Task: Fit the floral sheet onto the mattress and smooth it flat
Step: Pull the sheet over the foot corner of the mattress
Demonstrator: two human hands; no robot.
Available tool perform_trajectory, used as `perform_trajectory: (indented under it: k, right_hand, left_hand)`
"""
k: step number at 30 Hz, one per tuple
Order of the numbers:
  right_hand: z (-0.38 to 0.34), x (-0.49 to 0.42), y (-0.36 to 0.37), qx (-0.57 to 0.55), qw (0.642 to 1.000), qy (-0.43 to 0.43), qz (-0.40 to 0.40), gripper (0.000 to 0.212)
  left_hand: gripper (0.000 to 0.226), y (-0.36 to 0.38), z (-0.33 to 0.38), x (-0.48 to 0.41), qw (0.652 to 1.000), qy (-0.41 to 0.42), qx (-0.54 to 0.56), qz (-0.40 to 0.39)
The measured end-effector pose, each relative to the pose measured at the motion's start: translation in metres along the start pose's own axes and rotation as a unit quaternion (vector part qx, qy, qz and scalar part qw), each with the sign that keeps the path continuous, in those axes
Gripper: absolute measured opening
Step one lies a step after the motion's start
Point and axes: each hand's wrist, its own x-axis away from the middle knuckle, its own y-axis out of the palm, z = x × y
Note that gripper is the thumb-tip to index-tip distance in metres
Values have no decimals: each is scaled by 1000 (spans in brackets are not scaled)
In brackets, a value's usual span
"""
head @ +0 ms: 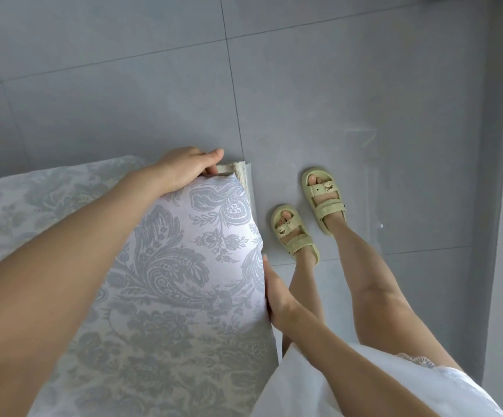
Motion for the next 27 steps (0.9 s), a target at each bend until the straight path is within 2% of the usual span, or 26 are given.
perform_trajectory:
  k: [3, 6, 8, 9, 11, 14, 18, 21, 23, 24, 27]
  right_hand:
    - [-7, -9, -7, -8, 1000, 9, 29, 70]
    - [4, 7, -31, -16, 981, -33, 192, 71]
    - [18, 15, -47, -21, 968, -38, 246, 68]
    - [27, 17, -52, -17, 971, -21, 239, 68]
    - [39, 15, -50, -17, 985, 26, 172, 69]
    - [44, 9, -39, -12, 994, 76, 73, 71]
    - [33, -3, -22, -12, 997, 77, -4, 65]
    - [24, -17, -20, 25, 997, 71, -21, 59]
    - [18, -20, -26, 75, 994, 76, -20, 66]
    - [14, -16, -29, 104, 991, 80, -4, 73]
    - [2, 0, -38, 203, 971, 54, 115, 82]
  left_hand:
    - [47, -3, 3, 4, 1000, 19, 19, 11]
    - [39, -6, 4, 15, 995, 76, 25, 66]
    - [44, -5, 11, 26, 983, 133, -19, 124]
    - [50, -3, 16, 31, 974, 168, -47, 144]
    - [59, 4, 22, 37, 964, 206, -85, 145]
    - [59, 19, 23, 39, 971, 177, -114, 117]
    - [66, 32, 18, 30, 939, 221, -195, 179]
    - [61, 37, 18, 22, 942, 192, -206, 182]
    - [55, 38, 18, 19, 947, 162, -212, 177]
    - [53, 38, 19, 20, 950, 151, -214, 171]
    - [46, 35, 24, 28, 965, 143, -165, 145]
